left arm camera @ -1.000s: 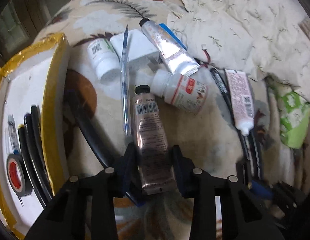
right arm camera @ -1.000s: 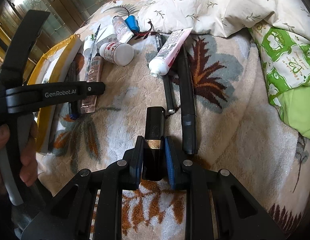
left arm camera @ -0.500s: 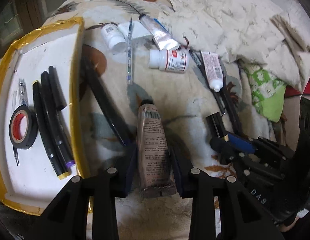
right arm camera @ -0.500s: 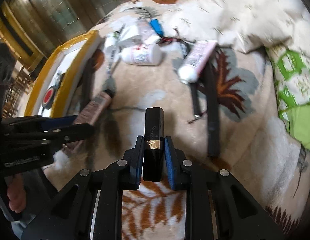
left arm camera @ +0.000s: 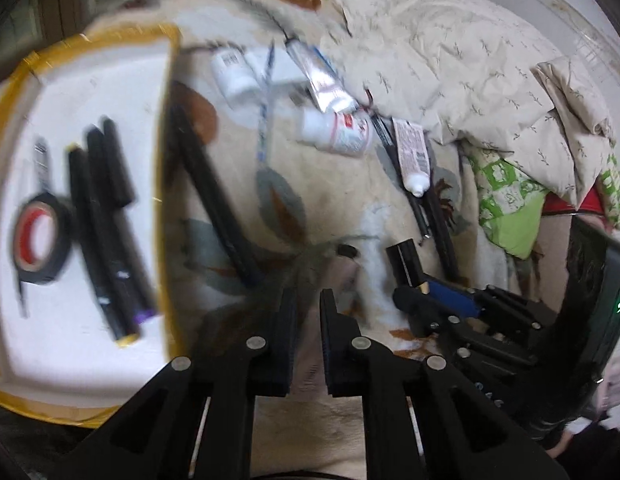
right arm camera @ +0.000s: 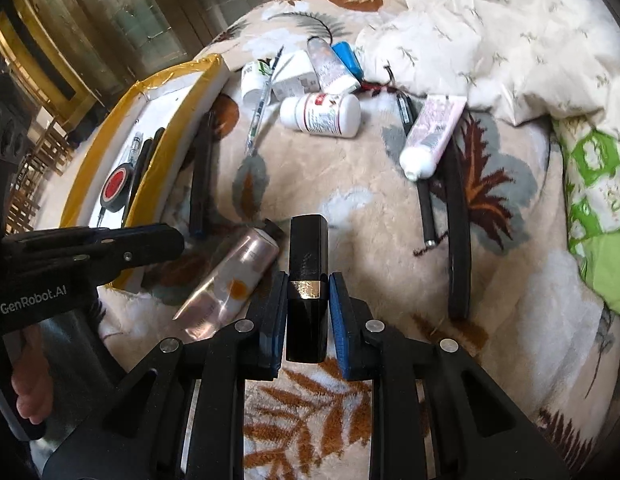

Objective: Organize objects
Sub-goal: 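Carry the tube and gold-banded marker over the white tray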

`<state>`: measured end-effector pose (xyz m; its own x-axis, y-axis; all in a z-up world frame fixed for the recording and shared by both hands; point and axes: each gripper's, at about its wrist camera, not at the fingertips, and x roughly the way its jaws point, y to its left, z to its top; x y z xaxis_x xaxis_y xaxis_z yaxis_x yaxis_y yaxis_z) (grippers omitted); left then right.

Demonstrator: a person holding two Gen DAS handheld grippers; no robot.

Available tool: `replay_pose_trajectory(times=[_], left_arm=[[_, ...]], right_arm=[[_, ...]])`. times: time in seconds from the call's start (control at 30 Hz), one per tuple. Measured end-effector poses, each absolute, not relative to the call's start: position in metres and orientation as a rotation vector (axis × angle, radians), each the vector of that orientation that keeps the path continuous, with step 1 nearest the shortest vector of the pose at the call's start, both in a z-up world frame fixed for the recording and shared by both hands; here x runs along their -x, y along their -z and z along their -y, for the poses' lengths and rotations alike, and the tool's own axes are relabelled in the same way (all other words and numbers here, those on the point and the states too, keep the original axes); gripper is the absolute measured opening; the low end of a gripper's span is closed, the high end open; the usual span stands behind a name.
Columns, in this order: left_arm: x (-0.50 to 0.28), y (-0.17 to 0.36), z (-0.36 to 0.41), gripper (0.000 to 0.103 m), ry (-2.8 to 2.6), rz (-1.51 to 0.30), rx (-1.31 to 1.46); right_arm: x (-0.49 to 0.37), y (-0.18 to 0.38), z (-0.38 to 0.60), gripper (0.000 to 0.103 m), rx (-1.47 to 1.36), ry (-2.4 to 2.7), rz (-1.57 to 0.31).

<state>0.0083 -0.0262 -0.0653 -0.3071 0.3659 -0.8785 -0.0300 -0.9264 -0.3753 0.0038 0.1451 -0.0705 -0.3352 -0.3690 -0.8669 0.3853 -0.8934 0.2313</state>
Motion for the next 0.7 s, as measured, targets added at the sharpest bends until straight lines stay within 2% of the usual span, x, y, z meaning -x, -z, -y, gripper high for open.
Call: replay_pose_trajectory(times=[0.07,0.1,0.13,0.2,0.3,0.37,0.4,0.43,0.6,0.7], left_arm=[[-0.008,0.066,0.018,0.013,-2.313,0.408,1.670],[-0.008,0.066,0.013,0.025,-2.312,0.381,1.669],[-0.008,0.069,0.003,0.048,-2.308,0.328,1.678],[-0.009,0.073,-0.009,0.074,-2.316,0.257,1.669],[-0.003,0.085,-0.014,0.074,-2.290,0.214,1.726],[0.000,0.094,-0.010,0.069,-2.261,0.249,1.768],[0.000,0.093,-0.010,0.058,-2.274,0.238,1.767],[-0.001,0.091,-0.012,0.032,-2.287,0.198,1.769],[-0.007,0.089,-0.020,0.031,-2.270,0.119,1.780],[-0.012,0.083,-0.014,0.031,-2.252,0.199,1.759]], right_arm=[[-0.002,0.075,-0.150,0.020,-1.481,2.251,-0.014],[0.000,0.078,-0.156,0.020,-1.501,2.248,0.009],[0.001,0.080,-0.161,0.020,-1.512,2.245,0.032],[0.002,0.086,-0.167,0.020,-1.539,2.242,0.041],[0.004,0.093,-0.172,0.020,-1.569,2.225,0.075],[0.004,0.093,-0.172,0.020,-1.563,2.227,0.073],[0.003,0.093,-0.172,0.020,-1.562,2.227,0.072],[0.003,0.093,-0.172,0.020,-1.562,2.227,0.073],[0.003,0.095,-0.170,0.020,-1.559,2.220,0.037],[0.002,0.095,-0.167,0.020,-1.547,2.222,-0.012]])
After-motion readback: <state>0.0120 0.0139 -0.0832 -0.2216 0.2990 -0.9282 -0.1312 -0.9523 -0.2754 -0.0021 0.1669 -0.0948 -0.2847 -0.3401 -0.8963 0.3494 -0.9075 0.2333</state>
